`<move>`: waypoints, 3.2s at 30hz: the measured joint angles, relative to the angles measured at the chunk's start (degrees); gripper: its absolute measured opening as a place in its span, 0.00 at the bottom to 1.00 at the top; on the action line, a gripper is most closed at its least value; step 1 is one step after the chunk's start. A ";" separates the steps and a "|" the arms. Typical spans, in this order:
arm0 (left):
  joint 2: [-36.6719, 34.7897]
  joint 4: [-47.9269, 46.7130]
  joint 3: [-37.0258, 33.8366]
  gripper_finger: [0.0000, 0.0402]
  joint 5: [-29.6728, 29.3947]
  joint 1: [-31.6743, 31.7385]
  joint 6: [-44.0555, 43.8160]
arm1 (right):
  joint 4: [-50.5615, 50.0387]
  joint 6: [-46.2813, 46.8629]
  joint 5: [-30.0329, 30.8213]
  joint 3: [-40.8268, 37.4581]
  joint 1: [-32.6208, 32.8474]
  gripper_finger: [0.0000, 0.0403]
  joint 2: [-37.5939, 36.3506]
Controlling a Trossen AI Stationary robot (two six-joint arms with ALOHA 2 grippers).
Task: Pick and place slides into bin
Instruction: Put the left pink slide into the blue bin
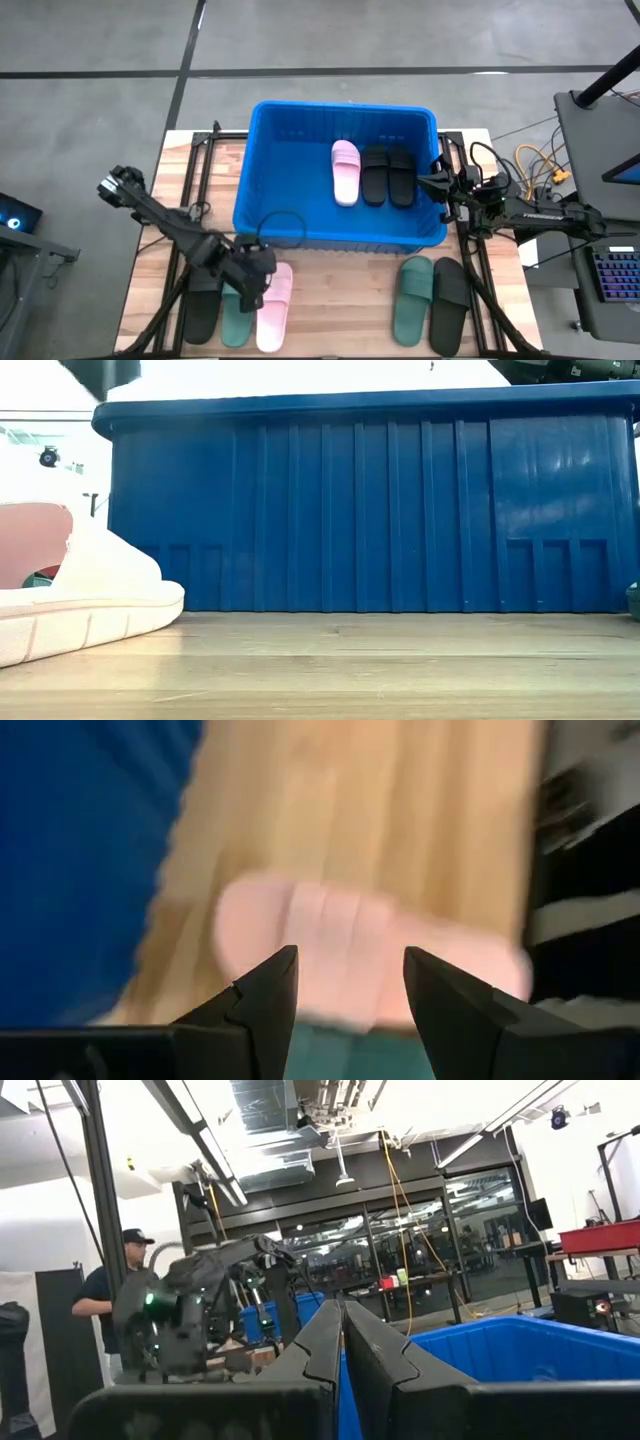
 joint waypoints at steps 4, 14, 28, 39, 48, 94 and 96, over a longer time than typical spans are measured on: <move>4.27 -1.31 -0.28 0.42 0.01 -2.77 -5.04 | -0.02 0.00 -0.02 0.00 0.00 0.02 0.00; 11.42 3.04 1.57 0.42 -4.02 -7.27 -4.57 | -2.82 0.00 -0.02 0.02 0.00 0.02 0.00; 20.68 2.72 2.96 0.42 -7.72 -8.16 -0.94 | -3.02 2.52 -0.02 0.02 0.00 0.02 -0.04; 24.78 -0.70 2.99 0.42 -12.37 -8.16 -10.83 | -4.04 4.75 -0.04 0.02 0.00 0.02 -0.03; 25.00 -1.09 3.16 0.42 -12.39 -8.16 -10.55 | -5.14 5.09 -0.06 0.02 0.00 0.02 -0.04; -4.34 15.92 3.91 0.00 -24.91 -5.22 -2.64 | -5.53 5.51 -0.30 0.02 0.00 0.02 -0.04; -5.43 20.65 3.99 0.00 -27.97 -4.73 1.71 | -5.53 5.51 -0.31 0.02 0.00 0.02 -0.04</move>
